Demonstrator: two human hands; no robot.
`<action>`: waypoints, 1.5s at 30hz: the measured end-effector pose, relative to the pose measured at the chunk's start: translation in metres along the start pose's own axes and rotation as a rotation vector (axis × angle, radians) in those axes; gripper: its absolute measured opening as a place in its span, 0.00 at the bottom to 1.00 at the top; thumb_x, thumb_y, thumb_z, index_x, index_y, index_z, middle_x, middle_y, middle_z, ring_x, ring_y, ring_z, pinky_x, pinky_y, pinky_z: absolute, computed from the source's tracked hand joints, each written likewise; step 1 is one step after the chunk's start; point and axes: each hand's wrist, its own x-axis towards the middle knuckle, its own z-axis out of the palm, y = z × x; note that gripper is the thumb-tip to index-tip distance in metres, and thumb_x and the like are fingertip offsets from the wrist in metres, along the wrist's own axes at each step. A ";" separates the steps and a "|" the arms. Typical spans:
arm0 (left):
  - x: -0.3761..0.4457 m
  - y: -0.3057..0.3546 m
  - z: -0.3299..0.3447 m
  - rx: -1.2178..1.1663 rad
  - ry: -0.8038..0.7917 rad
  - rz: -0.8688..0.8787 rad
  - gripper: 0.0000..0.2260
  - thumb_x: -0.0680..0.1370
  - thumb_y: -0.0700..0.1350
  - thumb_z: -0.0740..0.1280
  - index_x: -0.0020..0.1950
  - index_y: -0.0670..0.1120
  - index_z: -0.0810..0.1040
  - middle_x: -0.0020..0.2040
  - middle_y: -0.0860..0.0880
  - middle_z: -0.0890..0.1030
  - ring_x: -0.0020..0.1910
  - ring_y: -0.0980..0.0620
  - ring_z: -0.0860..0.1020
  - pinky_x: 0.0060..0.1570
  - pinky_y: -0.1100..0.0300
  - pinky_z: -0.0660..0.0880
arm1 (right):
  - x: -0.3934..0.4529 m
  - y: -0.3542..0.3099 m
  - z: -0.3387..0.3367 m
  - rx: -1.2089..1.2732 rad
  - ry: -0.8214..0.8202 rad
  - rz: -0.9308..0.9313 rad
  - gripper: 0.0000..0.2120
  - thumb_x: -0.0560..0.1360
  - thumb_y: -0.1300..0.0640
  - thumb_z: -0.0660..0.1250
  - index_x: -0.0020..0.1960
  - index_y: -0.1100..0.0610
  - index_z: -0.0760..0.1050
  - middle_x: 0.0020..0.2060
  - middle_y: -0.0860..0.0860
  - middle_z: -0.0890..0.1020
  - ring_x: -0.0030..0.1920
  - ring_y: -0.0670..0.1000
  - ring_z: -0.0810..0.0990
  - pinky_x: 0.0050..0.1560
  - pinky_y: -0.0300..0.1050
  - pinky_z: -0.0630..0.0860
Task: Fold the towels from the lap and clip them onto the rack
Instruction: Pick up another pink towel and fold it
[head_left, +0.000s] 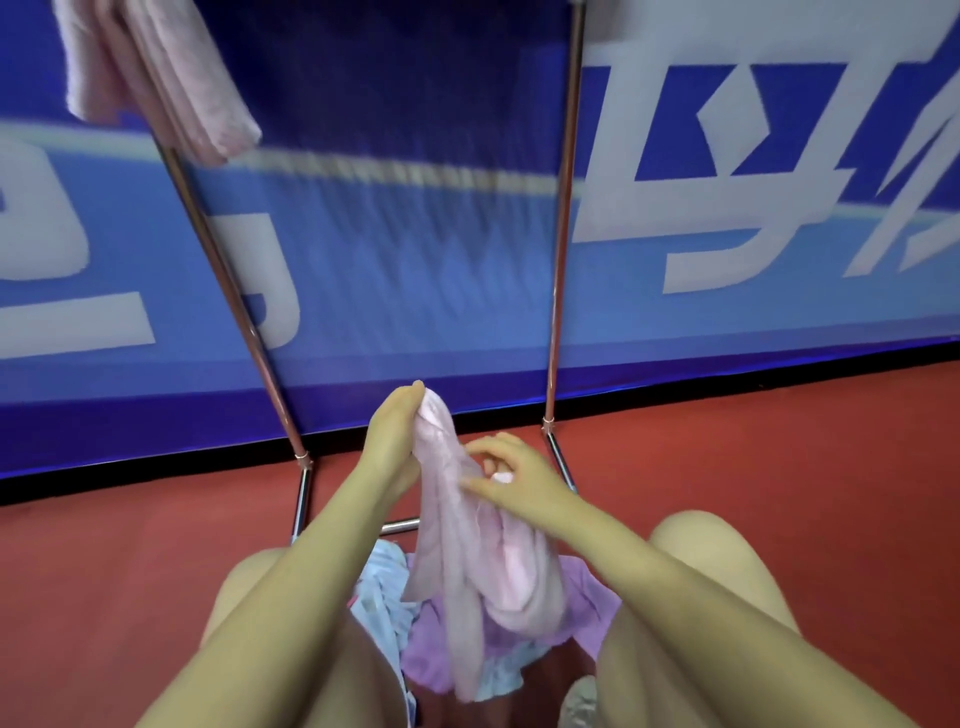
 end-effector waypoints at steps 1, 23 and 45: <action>0.000 -0.001 -0.001 0.008 0.007 -0.012 0.13 0.82 0.46 0.58 0.37 0.46 0.70 0.36 0.48 0.72 0.36 0.53 0.72 0.41 0.59 0.70 | 0.001 0.002 0.008 -0.046 -0.027 -0.006 0.09 0.69 0.53 0.74 0.47 0.50 0.77 0.36 0.46 0.70 0.37 0.44 0.70 0.43 0.36 0.68; -0.018 0.009 -0.043 0.560 -0.163 0.206 0.12 0.78 0.52 0.66 0.45 0.45 0.82 0.44 0.54 0.82 0.46 0.55 0.77 0.49 0.59 0.72 | 0.047 -0.019 -0.021 0.238 0.132 0.074 0.17 0.76 0.58 0.66 0.32 0.62 0.66 0.29 0.48 0.67 0.32 0.44 0.65 0.33 0.39 0.62; 0.005 0.023 -0.086 -0.012 0.570 0.092 0.09 0.73 0.55 0.65 0.43 0.50 0.79 0.49 0.51 0.79 0.47 0.50 0.77 0.59 0.52 0.74 | -0.029 0.049 -0.092 -0.189 -0.161 0.348 0.22 0.71 0.50 0.72 0.28 0.52 0.62 0.26 0.45 0.65 0.28 0.43 0.62 0.29 0.39 0.58</action>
